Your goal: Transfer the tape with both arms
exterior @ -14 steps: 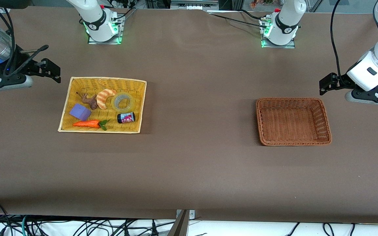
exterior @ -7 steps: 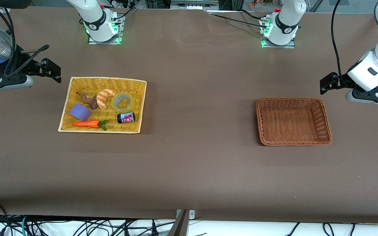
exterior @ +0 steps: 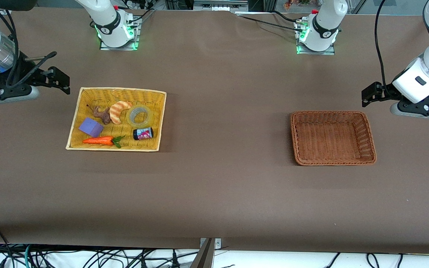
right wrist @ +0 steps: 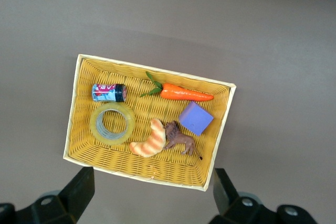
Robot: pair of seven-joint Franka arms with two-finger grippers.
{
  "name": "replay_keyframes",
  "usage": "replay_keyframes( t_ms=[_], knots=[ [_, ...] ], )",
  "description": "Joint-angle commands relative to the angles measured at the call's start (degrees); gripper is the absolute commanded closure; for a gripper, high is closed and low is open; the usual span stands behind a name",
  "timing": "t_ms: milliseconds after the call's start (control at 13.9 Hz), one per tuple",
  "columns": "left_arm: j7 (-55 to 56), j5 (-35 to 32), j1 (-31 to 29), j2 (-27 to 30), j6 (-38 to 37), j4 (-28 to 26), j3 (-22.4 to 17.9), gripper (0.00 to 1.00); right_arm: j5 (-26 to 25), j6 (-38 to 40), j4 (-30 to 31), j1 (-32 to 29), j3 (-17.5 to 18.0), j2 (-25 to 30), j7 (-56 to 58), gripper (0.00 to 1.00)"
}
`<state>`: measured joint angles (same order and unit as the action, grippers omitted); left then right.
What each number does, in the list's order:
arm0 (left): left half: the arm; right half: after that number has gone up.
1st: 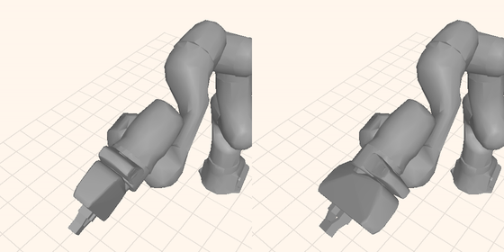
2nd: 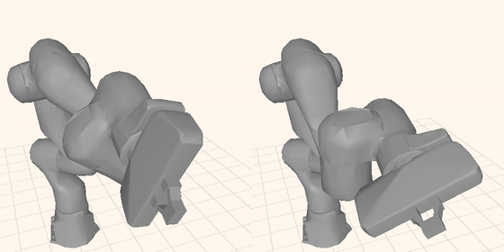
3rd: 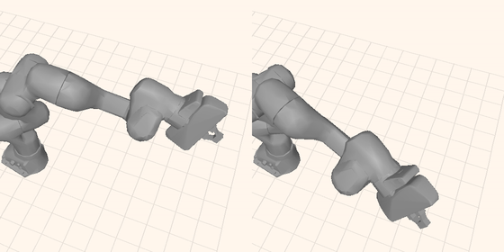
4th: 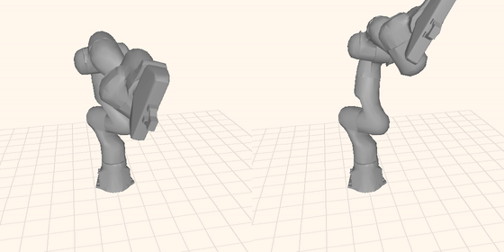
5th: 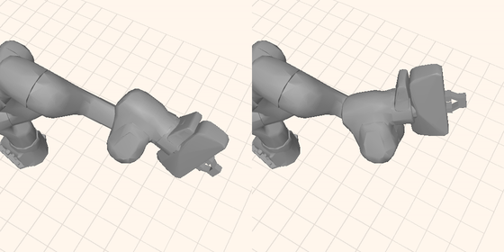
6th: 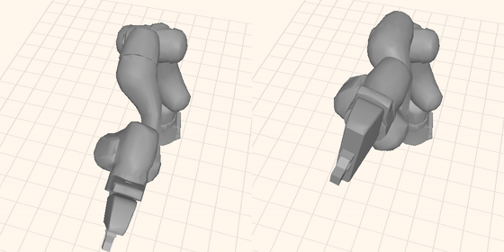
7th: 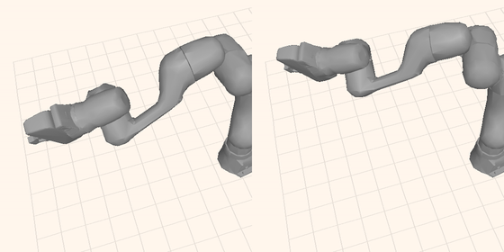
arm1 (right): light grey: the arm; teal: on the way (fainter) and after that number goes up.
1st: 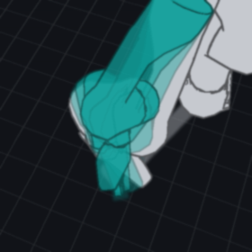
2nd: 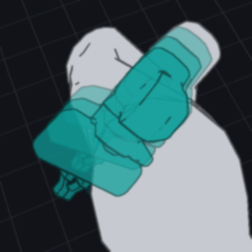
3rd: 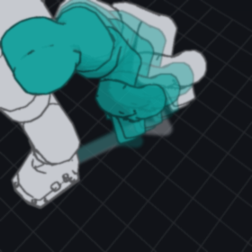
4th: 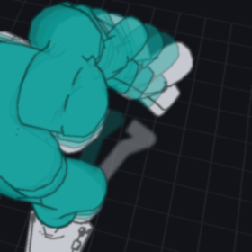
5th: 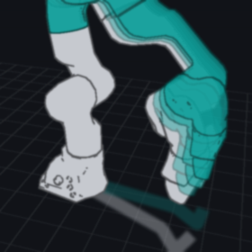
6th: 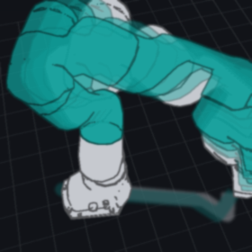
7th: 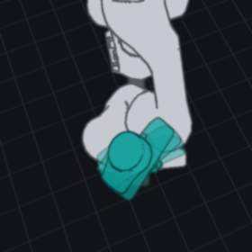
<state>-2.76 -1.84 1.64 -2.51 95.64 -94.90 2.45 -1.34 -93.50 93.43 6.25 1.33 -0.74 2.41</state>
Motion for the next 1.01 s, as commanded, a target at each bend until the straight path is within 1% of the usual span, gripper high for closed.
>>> replay_keyframes(
  t_ms=[0, 433, 577, 721, 793, 938],
  knots=[
    [-1.11, 0.08, 0.03, -0.13, -1.25, 1.30, 0.01, 0.00, -0.85, 0.69, -0.27, -0.18, 0.43, -0.05, 0.58, 0.00],
    [-0.93, 0.17, 0.21, -0.13, -1.25, 1.38, 0.19, 0.00, -0.85, 0.51, 0.70, 0.34, 0.43, -1.01, -0.13, 0.00],
    [-1.02, 0.17, 0.29, -0.13, -1.16, 1.38, 0.10, 0.00, -0.85, -0.10, 1.92, 0.34, 0.43, -1.02, -0.21, 0.00],
    [-1.02, 0.17, 0.29, -0.13, -1.16, 1.47, 0.18, 0.00, -0.33, -2.46, 4.90, 0.43, 0.86, -1.10, -0.39, 0.00],
    [-1.02, 0.17, 0.47, -0.13, -1.16, 1.47, 0.19, 0.00, -0.24, -4.83, 7.53, 0.52, 2.35, -1.02, -1.61, 0.00],
    [-1.11, 0.17, 0.38, -0.13, -1.16, 1.47, 0.10, 0.00, -0.24, -10.71, 14.11, 0.61, 4.20, -1.02, -6.35, 0.00]
  ],
)
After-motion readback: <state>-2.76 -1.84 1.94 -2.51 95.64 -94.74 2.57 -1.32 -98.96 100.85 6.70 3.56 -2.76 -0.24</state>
